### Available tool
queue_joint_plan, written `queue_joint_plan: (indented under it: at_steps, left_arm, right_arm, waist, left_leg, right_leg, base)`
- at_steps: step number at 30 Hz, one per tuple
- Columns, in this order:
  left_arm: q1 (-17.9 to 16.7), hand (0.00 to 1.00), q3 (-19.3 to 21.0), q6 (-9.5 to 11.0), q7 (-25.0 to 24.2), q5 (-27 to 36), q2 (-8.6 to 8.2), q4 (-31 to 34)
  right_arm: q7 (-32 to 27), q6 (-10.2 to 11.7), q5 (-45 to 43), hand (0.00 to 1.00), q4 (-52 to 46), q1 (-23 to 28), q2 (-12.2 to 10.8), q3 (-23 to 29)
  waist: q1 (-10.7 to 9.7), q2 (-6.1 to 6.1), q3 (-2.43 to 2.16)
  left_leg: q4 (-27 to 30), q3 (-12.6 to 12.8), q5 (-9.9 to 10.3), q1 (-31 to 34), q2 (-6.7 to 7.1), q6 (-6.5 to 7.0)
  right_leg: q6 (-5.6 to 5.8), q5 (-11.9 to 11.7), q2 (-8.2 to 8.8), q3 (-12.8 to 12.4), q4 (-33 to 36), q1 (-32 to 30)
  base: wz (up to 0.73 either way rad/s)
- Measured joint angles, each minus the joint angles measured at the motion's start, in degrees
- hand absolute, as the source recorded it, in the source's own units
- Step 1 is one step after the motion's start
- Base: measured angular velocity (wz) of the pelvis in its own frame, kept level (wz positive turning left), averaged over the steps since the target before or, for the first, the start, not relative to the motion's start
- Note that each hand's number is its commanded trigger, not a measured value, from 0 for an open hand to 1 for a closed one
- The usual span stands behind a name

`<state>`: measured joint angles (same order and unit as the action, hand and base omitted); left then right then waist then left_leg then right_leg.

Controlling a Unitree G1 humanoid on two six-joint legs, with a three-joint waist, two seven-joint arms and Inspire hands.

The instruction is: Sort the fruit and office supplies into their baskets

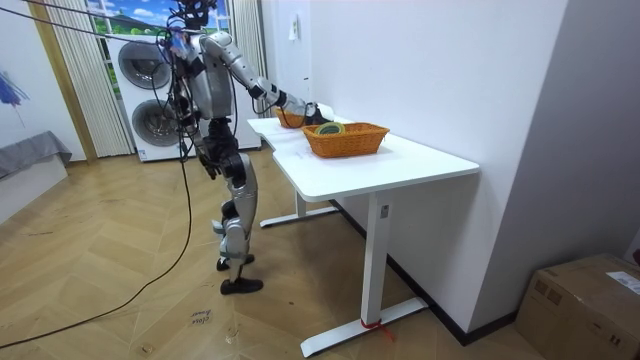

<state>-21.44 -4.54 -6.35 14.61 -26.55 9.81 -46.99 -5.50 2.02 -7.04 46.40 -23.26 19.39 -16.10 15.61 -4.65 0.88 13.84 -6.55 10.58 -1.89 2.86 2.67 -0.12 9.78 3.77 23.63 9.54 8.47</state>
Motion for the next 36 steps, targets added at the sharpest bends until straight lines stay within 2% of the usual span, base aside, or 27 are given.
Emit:
queue_joint_plan:
  at_steps: [2, 6, 10, 16, 20, 22, 24, 28, 36]
  left_arm:
    - [-0.4, 0.00, 0.1, 0.0, 0.1, 0.0, -0.06, 0.2]
    - [-1.3, 0.00, 0.1, 0.1, 1.3, 0.0, -0.11, 0.3]
    - [-1.6, 0.00, 0.2, 0.4, 2.5, 0.1, -0.09, 0.3]
    - [-1.6, 0.00, 0.2, 0.6, 3.3, 0.2, -0.10, 0.1]
    - [-1.6, 0.00, 0.2, 0.6, 3.5, 0.2, -0.10, 0.2]
    - [-1.7, 0.00, 0.3, 0.6, 3.5, 0.2, -0.07, 0.2]
    - [-1.7, 0.00, 0.3, 0.6, 3.5, 0.1, -0.06, 0.3]
    - [-1.5, 0.00, 0.5, 0.6, 3.4, 0.1, -0.06, 0.2]
    - [-1.1, 0.00, 1.5, 0.6, 2.2, 0.0, -0.15, 0.4]
  right_arm:
    - [0.0, -0.1, 0.0, 1.00, -0.1, 0.3, 0.0, 0.0]
    - [-0.4, -0.1, 0.5, 1.00, -4.2, 2.3, 0.0, 2.3]
    - [-1.0, -0.1, 1.0, 1.00, -5.5, 2.6, 0.0, 2.4]
    - [-1.5, -0.1, 1.6, 1.00, -12.0, 3.1, 0.1, 2.5]
    - [-1.9, -0.1, 1.8, 1.00, -15.6, 3.1, 0.1, 2.5]
    - [-2.0, -0.1, 1.8, 1.00, -16.6, 3.1, 0.1, 2.5]
    - [-2.0, -0.1, 2.0, 1.00, -17.3, 3.1, 0.1, 2.5]
    - [-2.0, -0.1, 2.0, 1.00, -19.7, 3.1, 0.1, 2.5]
    - [-1.9, -0.1, 0.7, 1.00, -22.6, 3.0, 0.1, 2.5]
  waist:
    - [-0.8, 0.23, -0.05]
    - [-1.6, 0.83, -0.58]
    - [-2.9, 1.13, -0.74]
    - [-3.1, 0.83, -0.84]
    - [-3.3, 0.43, -0.69]
    - [-3.3, 0.12, -0.85]
    - [-3.3, -0.22, -0.64]
    - [-2.9, -0.97, -0.56]
    - [-2.2, -1.10, -0.49]
  left_leg:
    - [-0.2, 0.1, 0.0, -0.5, 0.01, 0.00]
    - [-0.3, 0.2, 0.0, -1.0, 0.04, 0.01]
    - [-0.5, 0.3, 0.0, -1.9, 0.00, -0.01]
    - [-1.5, 1.0, -0.3, -3.0, -0.06, -0.09]
    - [-1.8, 1.0, -0.3, -3.5, -0.01, -0.08]
    - [-2.1, 1.0, -0.4, -3.8, 0.05, -0.03]
    - [-2.2, 1.0, -0.4, -3.8, 0.04, -0.03]
    - [-2.4, 1.0, -0.4, -3.8, 0.05, -0.03]
    - [-2.5, 1.1, -0.4, -3.8, 0.04, -0.01]
  right_leg:
    - [0.04, 0.0, 0.00, 0.0, 0.0, 0.4]
    - [0.14, 0.1, -0.02, -0.2, 0.0, 0.9]
    - [0.13, 0.2, 0.04, -0.6, 0.0, 1.6]
    - [0.11, 0.2, 0.05, -1.1, 0.0, 2.0]
    - [0.21, 0.3, 0.11, -1.0, -0.1, 2.5]
    - [0.32, 0.4, 0.17, -1.0, -0.1, 2.6]
    - [0.31, 0.5, 0.12, -1.3, -0.1, 2.6]
    - [0.35, 0.6, -0.09, -1.5, -0.1, 2.5]
    - [0.39, 0.6, -0.20, -1.5, 0.0, 2.4]
  base:
    - [0.00]
    - [0.00]
    - [-0.03]
    - [-0.05]
    - [0.00]
    - [0.00]
    - [0.00]
    - [0.00]
    - [0.00]
